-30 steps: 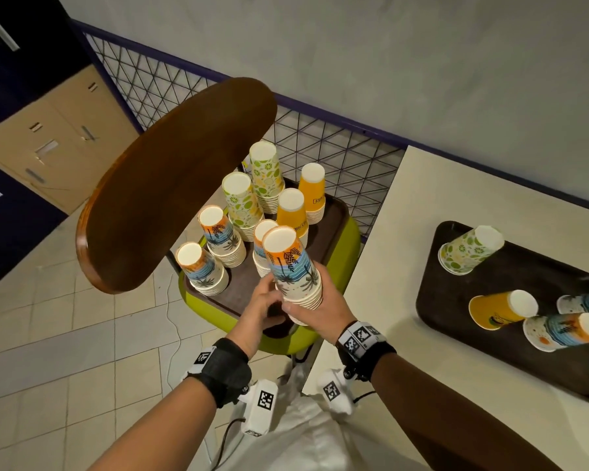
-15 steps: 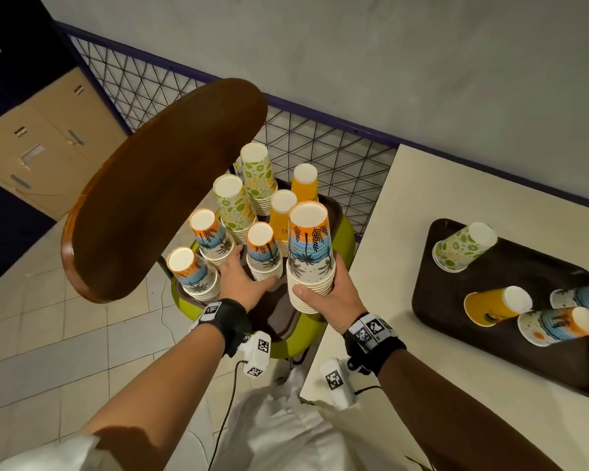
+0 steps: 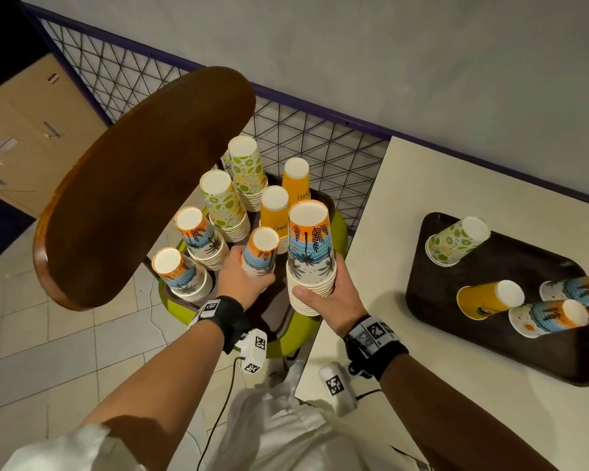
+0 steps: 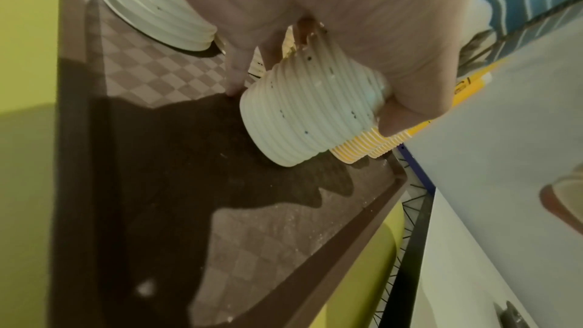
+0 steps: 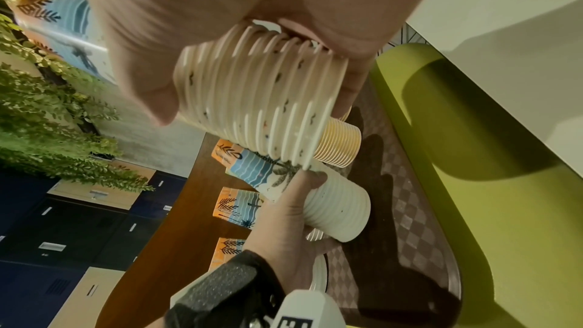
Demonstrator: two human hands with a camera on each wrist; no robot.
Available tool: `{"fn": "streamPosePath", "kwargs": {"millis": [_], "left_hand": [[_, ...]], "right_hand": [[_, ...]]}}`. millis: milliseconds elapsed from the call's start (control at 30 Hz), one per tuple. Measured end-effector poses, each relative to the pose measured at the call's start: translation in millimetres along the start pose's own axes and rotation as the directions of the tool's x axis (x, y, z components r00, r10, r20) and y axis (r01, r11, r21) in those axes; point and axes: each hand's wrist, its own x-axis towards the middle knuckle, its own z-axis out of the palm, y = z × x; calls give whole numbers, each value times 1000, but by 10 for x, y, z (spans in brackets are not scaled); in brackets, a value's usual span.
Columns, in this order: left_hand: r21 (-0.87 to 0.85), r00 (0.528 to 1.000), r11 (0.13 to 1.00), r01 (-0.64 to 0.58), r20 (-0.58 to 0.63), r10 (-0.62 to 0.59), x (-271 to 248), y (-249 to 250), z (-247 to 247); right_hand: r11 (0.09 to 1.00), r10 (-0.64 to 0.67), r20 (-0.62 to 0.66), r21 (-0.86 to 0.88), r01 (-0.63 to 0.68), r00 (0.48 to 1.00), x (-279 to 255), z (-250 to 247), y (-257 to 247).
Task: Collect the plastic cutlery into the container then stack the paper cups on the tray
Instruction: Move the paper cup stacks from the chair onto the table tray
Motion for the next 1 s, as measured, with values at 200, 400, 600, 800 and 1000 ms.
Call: {"fn": "streamPosePath", "kwargs": {"millis": [200,400,600,800,1000], "left_hand": [[43,1000,999,13,-1,-13,-61,-14,-49],[-89,998,996,-21,55,26,-278,11,-111],[-253,983,964,-83,137,121,-614,355,-114],[-256,940,954,-159,257,226,-949,943,206],[-302,876,937,-177,385,290,-1320,1554,812]], "right_hand": [[1000,14,-22,-7,-14,1000,31,13,17],[999,22,-44,27,-21,999,-6,-66,-46],[997,13,-118,75,-5,993,-133,-320,-110],[990,-32,-244,128,65,969,-419,-922,-138],[977,-98,-392,138,164,915,-828,-1729,-82]]}}
